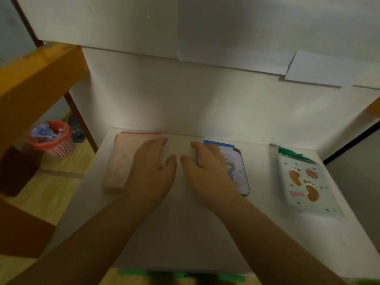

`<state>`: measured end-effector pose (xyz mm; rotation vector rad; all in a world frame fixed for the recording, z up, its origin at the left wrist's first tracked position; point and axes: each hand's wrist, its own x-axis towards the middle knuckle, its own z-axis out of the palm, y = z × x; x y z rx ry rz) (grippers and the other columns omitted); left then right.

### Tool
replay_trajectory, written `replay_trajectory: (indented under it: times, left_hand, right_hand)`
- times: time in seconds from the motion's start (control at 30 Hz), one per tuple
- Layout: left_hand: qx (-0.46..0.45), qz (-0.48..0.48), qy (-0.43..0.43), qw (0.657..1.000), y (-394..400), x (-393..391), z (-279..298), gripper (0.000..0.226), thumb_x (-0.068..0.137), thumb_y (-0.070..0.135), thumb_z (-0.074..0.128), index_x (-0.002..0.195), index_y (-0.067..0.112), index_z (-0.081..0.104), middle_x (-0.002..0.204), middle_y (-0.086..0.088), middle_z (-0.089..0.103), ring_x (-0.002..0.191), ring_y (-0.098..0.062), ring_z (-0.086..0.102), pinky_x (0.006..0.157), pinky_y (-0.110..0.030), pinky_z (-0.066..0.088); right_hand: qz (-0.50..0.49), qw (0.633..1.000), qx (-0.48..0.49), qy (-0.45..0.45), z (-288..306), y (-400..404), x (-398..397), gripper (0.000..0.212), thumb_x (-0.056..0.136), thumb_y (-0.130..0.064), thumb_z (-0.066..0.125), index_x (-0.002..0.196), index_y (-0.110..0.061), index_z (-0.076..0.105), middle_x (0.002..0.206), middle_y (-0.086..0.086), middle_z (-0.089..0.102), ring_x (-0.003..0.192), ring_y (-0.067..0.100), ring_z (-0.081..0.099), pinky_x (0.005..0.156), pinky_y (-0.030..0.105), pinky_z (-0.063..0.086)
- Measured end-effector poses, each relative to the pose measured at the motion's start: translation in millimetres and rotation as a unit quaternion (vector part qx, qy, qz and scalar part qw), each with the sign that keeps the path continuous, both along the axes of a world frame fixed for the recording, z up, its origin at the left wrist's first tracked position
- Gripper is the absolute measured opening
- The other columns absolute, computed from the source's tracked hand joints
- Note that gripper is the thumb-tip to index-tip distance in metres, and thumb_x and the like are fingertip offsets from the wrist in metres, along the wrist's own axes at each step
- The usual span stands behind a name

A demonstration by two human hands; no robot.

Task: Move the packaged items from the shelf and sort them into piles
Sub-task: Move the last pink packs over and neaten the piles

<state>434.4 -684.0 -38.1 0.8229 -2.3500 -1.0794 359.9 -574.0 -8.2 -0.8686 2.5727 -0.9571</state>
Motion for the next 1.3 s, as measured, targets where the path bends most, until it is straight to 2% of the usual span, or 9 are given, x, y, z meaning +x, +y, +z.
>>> replay_trajectory:
  times: [0.17,0.23,0.3,0.4,0.63,0.83,1.03,1.17,1.3]
  left_hand:
    - [0.041,-0.089,0.0,0.995,50,-34,-8,0.062,0.094,0.038,0.055,0.148,0.015,0.035,0.132,0.011,0.041,0.11,0.009,0.03,0.097,-0.002,0.022]
    - [0.045,-0.102,-0.04,0.993,59,-45,-15,0.075,0.091,0.051,0.053,0.152,0.018,0.024,0.148,0.002,0.036,0.13,-0.004,0.032,0.087,-0.017,0.02]
    - [0.067,-0.104,-0.054,0.991,64,-57,-24,0.091,0.078,0.071,0.044,0.152,0.023,0.023,0.152,-0.005,0.037,0.141,-0.024,0.034,0.109,-0.045,0.036]
    - [0.079,-0.103,-0.068,0.989,70,-66,-33,0.098,0.069,0.072,0.045,0.15,0.02,0.029,0.148,-0.007,0.045,0.137,-0.027,0.042,0.11,-0.05,0.038]
    - [0.225,-0.082,-0.032,0.97,79,-85,-25,0.034,0.089,0.013,0.066,0.121,0.017,0.058,0.103,-0.001,0.066,0.098,-0.024,0.067,0.072,-0.031,0.055]
    - [0.502,0.002,0.004,0.865,55,-88,-1,0.017,0.092,0.015,0.063,0.105,0.005,0.063,0.084,-0.015,0.076,0.065,-0.024,0.074,0.05,-0.032,0.057]
    - [0.396,-0.11,-0.022,0.912,61,-81,-1,0.03,0.082,0.031,0.075,0.108,0.024,0.062,0.095,-0.003,0.077,0.085,-0.025,0.075,0.075,-0.052,0.06]
    - [0.286,-0.205,0.063,0.934,65,-66,9,0.052,0.07,0.037,0.074,0.118,0.035,0.053,0.109,0.016,0.071,0.1,-0.008,0.069,0.08,-0.03,0.059]
    - [0.15,-0.273,0.141,0.94,59,-56,2,0.047,0.091,0.015,0.063,0.13,0.026,0.039,0.124,0.02,0.059,0.119,0.005,0.054,0.091,-0.008,0.044]
  right_hand:
    - [-0.128,0.99,-0.051,0.008,-8,51,-45,0.056,0.095,-0.029,0.053,0.148,-0.017,0.04,0.145,0.005,0.042,0.133,0.02,0.038,0.11,0.033,0.034]
    - [-0.161,0.985,-0.052,-0.024,-14,68,-58,0.061,0.096,-0.032,0.053,0.152,-0.017,0.032,0.15,0.004,0.039,0.135,0.02,0.039,0.111,0.039,0.038]
    - [-0.177,0.978,-0.056,-0.091,-23,80,-66,0.055,0.097,-0.035,0.053,0.147,-0.018,0.037,0.136,0.001,0.049,0.122,0.016,0.049,0.1,0.038,0.047]
    - [-0.161,0.969,-0.067,-0.173,-31,85,-66,0.033,0.091,-0.037,0.059,0.119,-0.02,0.058,0.106,-0.005,0.064,0.093,0.009,0.063,0.084,0.034,0.057]
    - [-0.124,0.948,-0.133,-0.26,-44,79,-68,0.032,0.095,-0.022,0.059,0.126,-0.018,0.054,0.116,0.007,0.067,0.1,0.021,0.068,0.085,0.04,0.06]
    - [-0.088,0.92,-0.188,-0.334,-54,91,-73,0.036,0.095,-0.015,0.06,0.127,-0.03,0.05,0.112,-0.005,0.067,0.097,0.011,0.068,0.078,0.026,0.061]
    - [-0.107,0.853,-0.306,-0.409,-58,97,-74,0.042,0.09,-0.029,0.067,0.131,-0.023,0.057,0.114,0.006,0.073,0.102,0.026,0.071,0.088,0.051,0.058]
    - [-0.051,0.877,-0.376,-0.296,-49,100,-69,0.05,0.089,-0.03,0.061,0.136,-0.022,0.051,0.117,-0.001,0.072,0.108,0.019,0.069,0.087,0.039,0.059]
    - [0.048,0.895,-0.41,-0.166,-46,101,-64,0.044,0.096,-0.01,0.053,0.137,-0.01,0.038,0.124,-0.006,0.063,0.117,0.013,0.061,0.09,0.024,0.052]
